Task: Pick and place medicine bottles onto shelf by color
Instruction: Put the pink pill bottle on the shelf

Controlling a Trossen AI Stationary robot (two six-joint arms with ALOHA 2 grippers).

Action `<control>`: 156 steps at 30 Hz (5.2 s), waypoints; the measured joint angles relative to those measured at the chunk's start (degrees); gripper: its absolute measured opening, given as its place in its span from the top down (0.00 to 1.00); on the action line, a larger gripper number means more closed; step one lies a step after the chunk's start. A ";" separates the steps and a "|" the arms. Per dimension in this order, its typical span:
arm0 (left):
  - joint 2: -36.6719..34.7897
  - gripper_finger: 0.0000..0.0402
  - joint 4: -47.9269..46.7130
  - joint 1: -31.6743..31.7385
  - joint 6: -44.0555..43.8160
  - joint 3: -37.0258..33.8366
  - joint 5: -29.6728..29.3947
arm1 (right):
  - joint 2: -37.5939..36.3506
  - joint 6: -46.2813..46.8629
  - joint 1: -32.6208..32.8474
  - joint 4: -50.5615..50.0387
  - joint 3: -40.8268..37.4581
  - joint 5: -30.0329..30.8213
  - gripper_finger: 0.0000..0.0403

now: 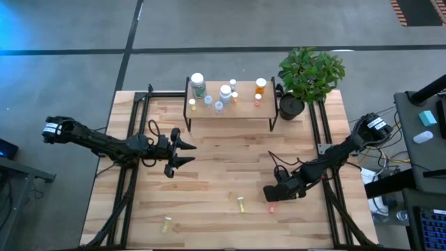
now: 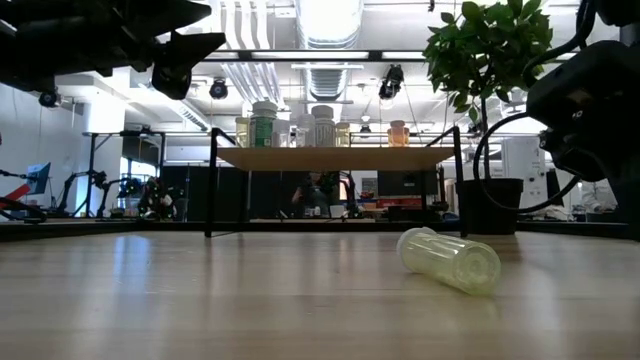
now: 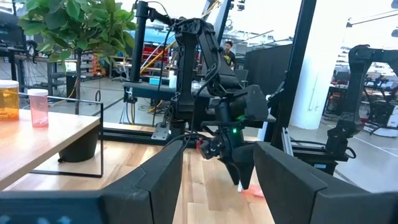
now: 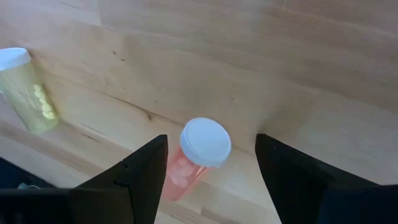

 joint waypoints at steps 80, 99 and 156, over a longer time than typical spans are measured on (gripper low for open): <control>0.00 0.55 0.04 0.02 0.02 0.00 -0.04 | -1.71 7.53 1.81 1.31 -0.26 -10.88 0.58; 0.00 0.55 0.08 0.03 0.00 0.02 -0.04 | -0.79 3.03 1.64 4.40 -0.28 -7.43 0.60; 0.02 0.55 0.04 0.02 0.02 0.17 -0.04 | -1.69 -2.90 -2.03 -7.72 3.84 -8.99 0.60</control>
